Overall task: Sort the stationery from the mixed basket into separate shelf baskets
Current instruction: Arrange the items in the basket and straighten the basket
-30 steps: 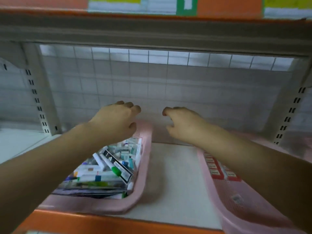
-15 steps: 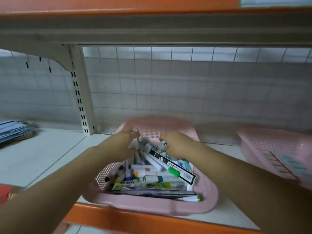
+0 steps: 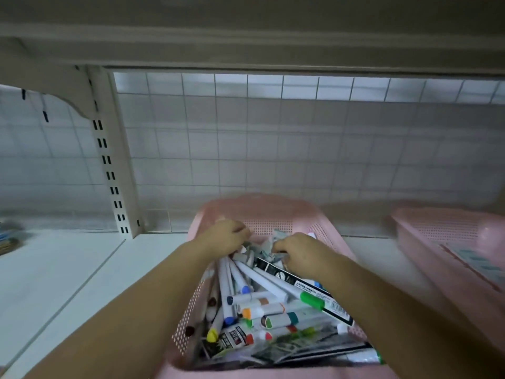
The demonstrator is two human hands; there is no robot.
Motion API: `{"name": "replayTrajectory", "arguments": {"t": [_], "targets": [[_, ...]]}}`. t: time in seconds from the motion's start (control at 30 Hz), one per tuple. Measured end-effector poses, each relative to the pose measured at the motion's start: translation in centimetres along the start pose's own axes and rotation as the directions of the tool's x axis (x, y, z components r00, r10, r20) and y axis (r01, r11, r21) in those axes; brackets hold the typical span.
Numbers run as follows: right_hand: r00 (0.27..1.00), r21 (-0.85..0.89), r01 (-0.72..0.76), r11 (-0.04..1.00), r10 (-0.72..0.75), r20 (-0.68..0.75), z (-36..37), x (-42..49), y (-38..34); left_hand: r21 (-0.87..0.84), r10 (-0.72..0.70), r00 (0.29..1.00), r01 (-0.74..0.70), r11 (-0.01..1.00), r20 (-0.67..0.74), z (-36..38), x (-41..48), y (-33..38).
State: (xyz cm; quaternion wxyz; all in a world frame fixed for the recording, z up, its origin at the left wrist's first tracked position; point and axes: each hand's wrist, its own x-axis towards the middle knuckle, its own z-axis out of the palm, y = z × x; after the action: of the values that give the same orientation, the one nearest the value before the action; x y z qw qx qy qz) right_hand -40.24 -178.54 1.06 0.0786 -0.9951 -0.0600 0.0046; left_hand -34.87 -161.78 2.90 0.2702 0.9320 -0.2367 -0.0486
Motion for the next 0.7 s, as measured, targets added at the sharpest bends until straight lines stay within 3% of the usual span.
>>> {"name": "replayTrajectory", "arguments": {"t": [0.37, 0.43, 0.47, 0.5, 0.57, 0.63, 0.7], "targets": [[0.999, -0.161, -0.007, 0.987, 0.001, -0.039, 0.3, 0.0, -0.8, 0.139, -0.080, 0.996, 0.086, 0.987, -0.049, 1.3, 0.8, -0.1], [0.993, -0.023, -0.072, 0.997, 0.070, -0.091, 0.2, 0.2, -0.5, 0.154, -0.038, 0.996, 0.050, 0.987, -0.080, 1.1, 0.6, -0.2], [0.984, 0.146, -0.119, 0.982, 0.136, -0.115, 0.0, 0.3, -0.4, 0.125, -0.011, 0.996, 0.023, 0.992, -0.093, 0.7, 0.3, -0.2], [0.972, 0.368, -0.150, 0.918, 0.206, -0.117, -0.3, 0.3, -0.4, 0.057, 0.020, 0.993, -0.013, 0.998, -0.120, 0.4, 0.2, -0.2], [0.957, 0.764, -0.128, 0.632, 0.280, -0.072, -1.3, -0.1, -0.5, -0.271, 0.004, 0.988, -0.045, 0.962, -0.152, -0.2, -0.4, 0.0], [0.952, 0.942, -0.060, 0.329, 0.302, -0.045, -2.4, -0.9, -0.5, -0.580, -0.054, 0.992, -0.023, 0.815, -0.115, -0.7, -1.3, 0.3], [0.941, 0.990, -0.019, 0.142, 0.338, -0.031, -3.3, -1.8, -0.3, -0.704, -0.077, 0.995, 0.009, 0.710, -0.064, -0.9, -1.7, 0.4]]}}
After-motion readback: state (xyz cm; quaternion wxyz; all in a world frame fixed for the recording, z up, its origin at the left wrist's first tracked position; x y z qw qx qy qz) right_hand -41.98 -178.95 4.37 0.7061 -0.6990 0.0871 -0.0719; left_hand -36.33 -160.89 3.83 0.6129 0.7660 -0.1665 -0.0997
